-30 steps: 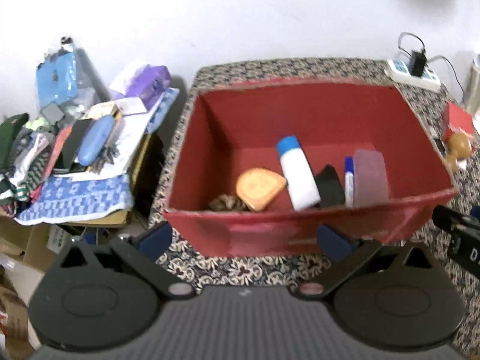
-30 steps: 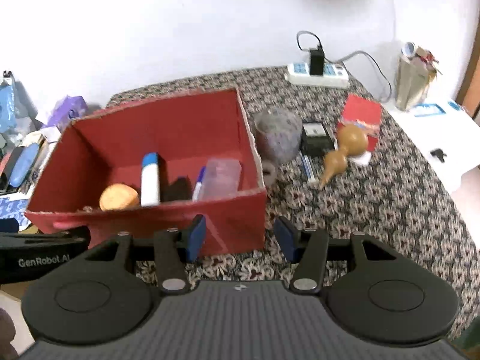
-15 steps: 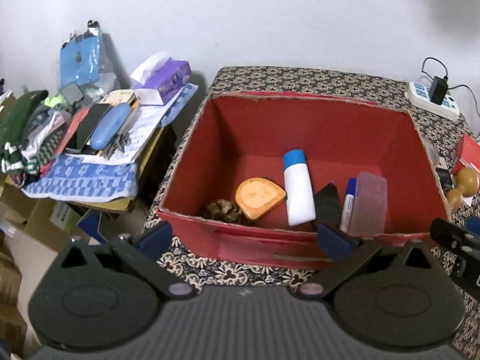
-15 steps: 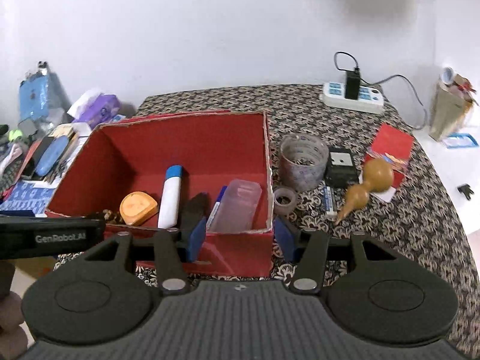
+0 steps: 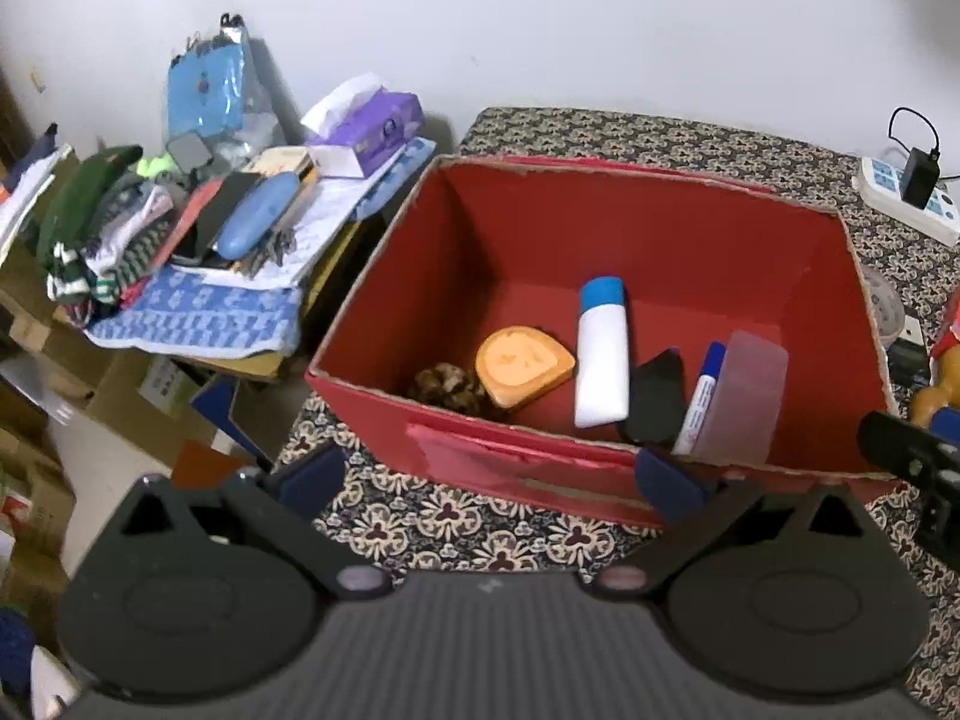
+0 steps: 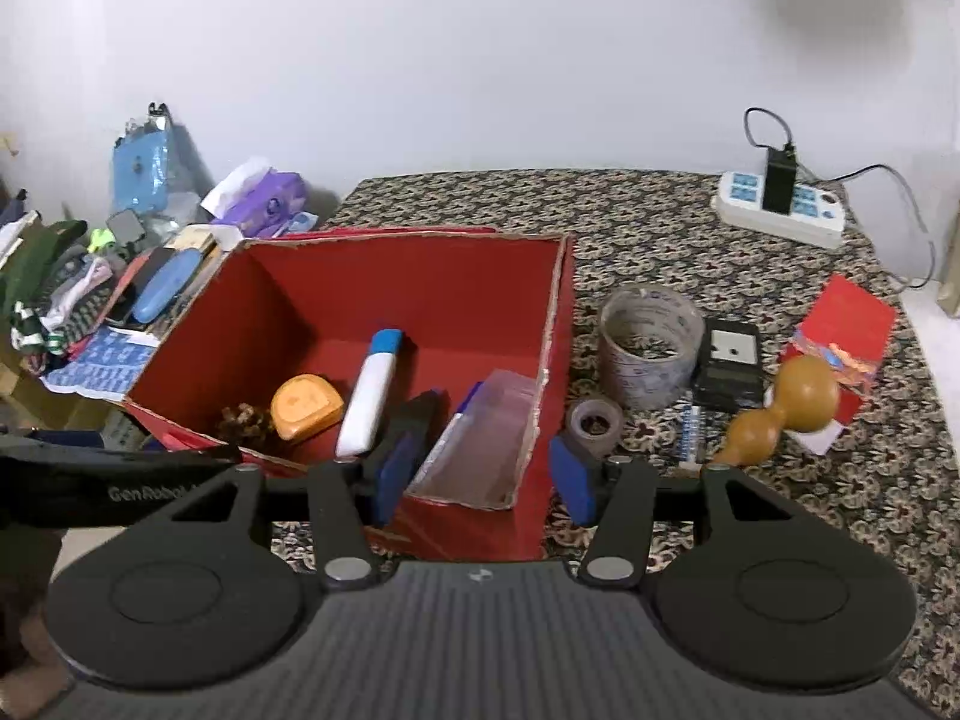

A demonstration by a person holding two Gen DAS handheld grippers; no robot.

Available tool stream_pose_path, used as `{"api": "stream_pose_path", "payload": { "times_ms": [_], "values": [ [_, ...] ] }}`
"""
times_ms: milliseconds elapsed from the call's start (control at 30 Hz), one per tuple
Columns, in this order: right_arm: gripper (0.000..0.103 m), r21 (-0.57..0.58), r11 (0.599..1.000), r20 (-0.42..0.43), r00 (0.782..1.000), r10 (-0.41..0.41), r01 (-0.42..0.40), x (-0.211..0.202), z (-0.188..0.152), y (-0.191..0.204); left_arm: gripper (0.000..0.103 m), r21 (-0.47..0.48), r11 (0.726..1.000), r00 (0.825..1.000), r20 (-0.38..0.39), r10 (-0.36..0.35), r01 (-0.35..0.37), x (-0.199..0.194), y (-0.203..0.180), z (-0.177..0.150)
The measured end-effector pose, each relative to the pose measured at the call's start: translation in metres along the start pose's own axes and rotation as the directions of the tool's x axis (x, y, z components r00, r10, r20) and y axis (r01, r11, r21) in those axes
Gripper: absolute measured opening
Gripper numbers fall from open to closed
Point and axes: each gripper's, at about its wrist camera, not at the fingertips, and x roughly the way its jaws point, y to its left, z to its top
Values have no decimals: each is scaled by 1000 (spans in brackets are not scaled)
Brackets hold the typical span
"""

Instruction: Organize rigid objects

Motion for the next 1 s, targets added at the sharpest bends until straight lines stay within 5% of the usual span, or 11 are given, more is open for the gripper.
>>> {"api": "stream_pose_path", "payload": {
  "times_ms": [167, 500, 1000],
  "values": [
    [38, 8, 1000, 1, 1000, 12, -12, 0, 2, 4, 103, 39, 999, 1000, 12, -21, 20, 2, 0, 9],
    [38, 91, 992, 21, 996, -89, 87, -2, 2, 17, 103, 130, 988, 995, 48, -89, 82, 8, 12, 20],
    [38, 81, 986, 10, 989, -149, 147, 12, -1, 51, 103, 154, 980, 989, 67, -135, 123, 18, 32, 27]
  ]
}}
